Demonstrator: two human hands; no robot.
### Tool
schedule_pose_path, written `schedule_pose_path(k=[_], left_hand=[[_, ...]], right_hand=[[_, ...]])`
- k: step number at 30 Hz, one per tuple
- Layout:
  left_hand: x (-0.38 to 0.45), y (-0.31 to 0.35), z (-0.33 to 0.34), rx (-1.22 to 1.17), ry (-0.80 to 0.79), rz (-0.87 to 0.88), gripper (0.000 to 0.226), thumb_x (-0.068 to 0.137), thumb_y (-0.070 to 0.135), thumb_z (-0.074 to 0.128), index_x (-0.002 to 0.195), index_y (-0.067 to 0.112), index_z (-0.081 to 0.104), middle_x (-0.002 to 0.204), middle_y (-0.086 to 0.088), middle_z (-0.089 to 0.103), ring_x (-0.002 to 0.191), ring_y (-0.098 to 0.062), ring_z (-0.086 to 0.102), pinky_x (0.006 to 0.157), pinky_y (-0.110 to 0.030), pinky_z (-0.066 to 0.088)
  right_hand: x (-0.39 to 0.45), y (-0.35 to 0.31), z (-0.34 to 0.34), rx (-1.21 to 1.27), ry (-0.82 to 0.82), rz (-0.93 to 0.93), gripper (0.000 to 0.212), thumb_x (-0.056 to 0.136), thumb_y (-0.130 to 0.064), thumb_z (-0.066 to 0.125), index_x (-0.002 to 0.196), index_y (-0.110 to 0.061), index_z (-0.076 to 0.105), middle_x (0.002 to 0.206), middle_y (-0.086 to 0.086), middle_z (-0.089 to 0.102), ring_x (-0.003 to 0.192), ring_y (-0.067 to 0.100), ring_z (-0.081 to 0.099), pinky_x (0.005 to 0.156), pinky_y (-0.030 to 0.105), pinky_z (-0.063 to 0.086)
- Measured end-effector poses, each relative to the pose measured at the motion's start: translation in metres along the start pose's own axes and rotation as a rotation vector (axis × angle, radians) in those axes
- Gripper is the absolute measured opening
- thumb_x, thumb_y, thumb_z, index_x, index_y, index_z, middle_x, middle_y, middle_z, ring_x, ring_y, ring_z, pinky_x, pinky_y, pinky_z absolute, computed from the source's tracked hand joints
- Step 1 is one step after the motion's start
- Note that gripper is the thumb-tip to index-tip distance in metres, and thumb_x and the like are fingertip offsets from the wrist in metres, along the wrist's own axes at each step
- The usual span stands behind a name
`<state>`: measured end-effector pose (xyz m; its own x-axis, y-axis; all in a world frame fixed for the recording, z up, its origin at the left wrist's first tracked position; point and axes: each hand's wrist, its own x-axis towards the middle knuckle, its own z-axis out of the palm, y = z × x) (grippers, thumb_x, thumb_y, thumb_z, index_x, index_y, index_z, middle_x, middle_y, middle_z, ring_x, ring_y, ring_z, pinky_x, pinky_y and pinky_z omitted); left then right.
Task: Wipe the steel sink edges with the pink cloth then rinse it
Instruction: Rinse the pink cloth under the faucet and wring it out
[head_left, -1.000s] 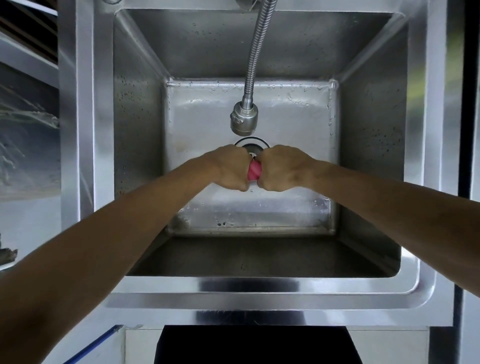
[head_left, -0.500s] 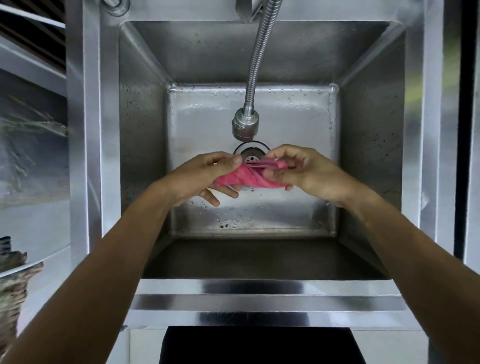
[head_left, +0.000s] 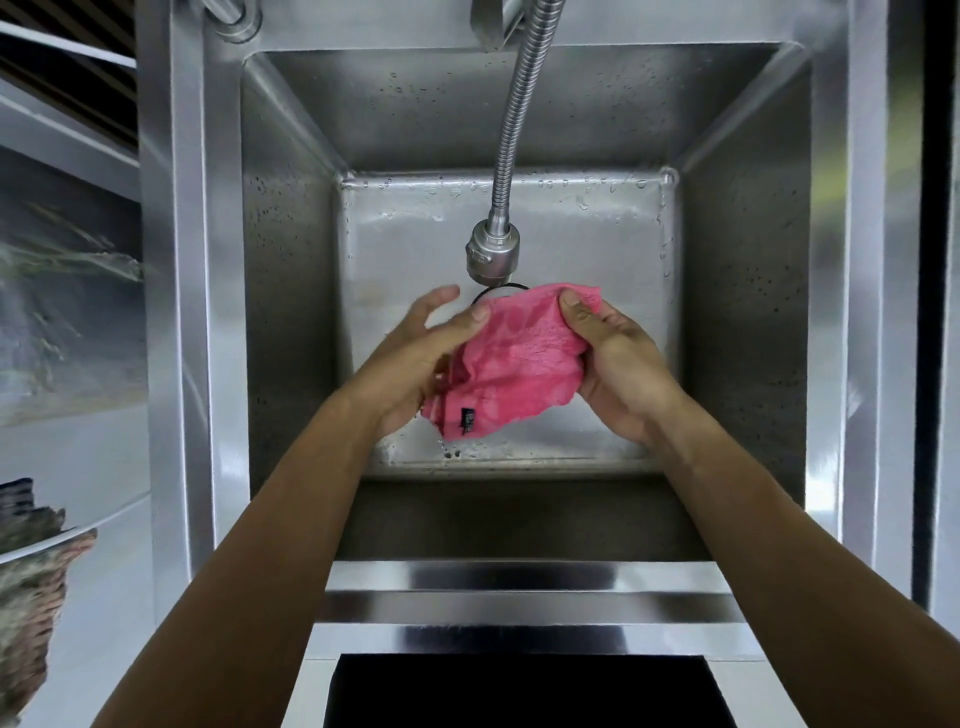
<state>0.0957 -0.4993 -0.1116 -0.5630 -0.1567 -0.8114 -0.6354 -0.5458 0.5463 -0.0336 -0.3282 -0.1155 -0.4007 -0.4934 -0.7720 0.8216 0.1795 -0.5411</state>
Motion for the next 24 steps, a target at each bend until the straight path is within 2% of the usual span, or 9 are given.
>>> schedule_pose_path(k=[2, 4, 6, 9, 12, 15, 19, 21, 24], left_hand=[[-0.005, 0.000, 0.005, 0.102, -0.115, -0.178, 0.076, 0.072, 0.058, 0.078, 0.135, 0.018, 0.060, 0.119, -0.006, 0.075, 0.100, -0.023, 0.075, 0.079, -0.036, 0.059], [-0.008, -0.004, 0.006, 0.099, -0.154, -0.217, 0.060, 0.076, 0.046, 0.077, 0.124, 0.010, 0.069, 0.117, -0.012, 0.076, 0.101, -0.028, 0.075, 0.084, -0.038, 0.060], [-0.009, -0.010, 0.008, -0.051, -0.070, -0.125, 0.054, 0.077, 0.026, 0.082, 0.126, 0.009, 0.067, 0.116, -0.013, 0.076, 0.102, -0.030, 0.075, 0.084, -0.041, 0.062], [-0.011, -0.016, 0.011, -0.248, 0.070, 0.064, 0.056, 0.074, 0.008, 0.083, 0.126, 0.015, 0.063, 0.111, -0.009, 0.077, 0.099, -0.030, 0.076, 0.075, -0.041, 0.064], [-0.013, -0.018, 0.019, -0.249, 0.209, 0.149, 0.058, 0.074, 0.012, 0.086, 0.126, 0.020, 0.062, 0.108, -0.010, 0.078, 0.097, -0.031, 0.076, 0.075, -0.045, 0.064], [-0.018, -0.019, 0.028, -0.117, 0.312, 0.201, 0.058, 0.080, 0.016, 0.086, 0.126, 0.024, 0.053, 0.104, -0.010, 0.078, 0.090, -0.030, 0.078, 0.066, -0.044, 0.064], [-0.028, -0.021, 0.031, -0.429, 0.304, 0.102, 0.063, 0.088, 0.020, 0.078, 0.138, 0.034, 0.040, 0.104, -0.009, 0.075, 0.079, -0.020, 0.076, 0.064, -0.039, 0.061], [-0.035, -0.025, 0.033, -0.322, 0.224, 0.014, 0.065, 0.091, 0.023, 0.075, 0.142, 0.038, 0.037, 0.103, -0.009, 0.076, 0.082, -0.021, 0.076, 0.070, -0.044, 0.061], [-0.049, -0.024, 0.037, 0.046, 0.184, 0.139, 0.061, 0.092, 0.007, 0.075, 0.133, 0.042, 0.047, 0.103, -0.011, 0.077, 0.090, -0.026, 0.077, 0.077, -0.048, 0.064]], right_hand=[[-0.003, 0.001, 0.005, -0.006, 0.033, 0.022, 0.036, 0.106, -0.028, 0.054, 0.130, -0.003, 0.066, 0.124, 0.017, 0.073, 0.115, 0.030, 0.071, 0.096, 0.040, 0.061], [-0.009, 0.001, 0.004, 0.033, -0.008, 0.038, 0.042, 0.105, -0.033, 0.054, 0.131, -0.001, 0.064, 0.125, 0.017, 0.073, 0.117, 0.031, 0.070, 0.098, 0.043, 0.059], [-0.014, 0.001, -0.001, -0.046, -0.130, 0.029, 0.043, 0.101, -0.028, 0.060, 0.137, -0.005, 0.058, 0.131, 0.015, 0.070, 0.120, 0.029, 0.068, 0.102, 0.045, 0.057], [-0.022, 0.005, -0.004, -0.256, -0.235, 0.073, 0.048, 0.094, -0.003, 0.068, 0.139, -0.014, 0.057, 0.129, 0.009, 0.072, 0.119, 0.027, 0.070, 0.102, 0.044, 0.057], [-0.025, 0.006, 0.001, -0.211, -0.134, 0.011, 0.036, 0.095, -0.006, 0.069, 0.130, -0.010, 0.064, 0.122, 0.010, 0.075, 0.113, 0.029, 0.073, 0.098, 0.044, 0.059], [-0.025, 0.007, 0.007, -0.329, -0.001, -0.138, 0.030, 0.099, -0.008, 0.066, 0.128, -0.017, 0.064, 0.118, 0.005, 0.076, 0.107, 0.022, 0.075, 0.094, 0.043, 0.062], [-0.032, 0.016, 0.009, -0.311, 0.063, -0.176, 0.034, 0.100, -0.009, 0.065, 0.130, -0.024, 0.060, 0.122, 0.004, 0.073, 0.110, 0.024, 0.073, 0.094, 0.047, 0.061], [-0.038, 0.022, 0.009, -0.322, 0.104, -0.167, 0.037, 0.100, -0.009, 0.064, 0.132, -0.027, 0.056, 0.121, 0.005, 0.073, 0.108, 0.024, 0.073, 0.093, 0.046, 0.061], [-0.052, 0.028, 0.008, -0.366, 0.173, -0.150, 0.035, 0.101, -0.010, 0.063, 0.133, -0.020, 0.054, 0.121, 0.008, 0.072, 0.105, 0.022, 0.073, 0.095, 0.047, 0.061]])
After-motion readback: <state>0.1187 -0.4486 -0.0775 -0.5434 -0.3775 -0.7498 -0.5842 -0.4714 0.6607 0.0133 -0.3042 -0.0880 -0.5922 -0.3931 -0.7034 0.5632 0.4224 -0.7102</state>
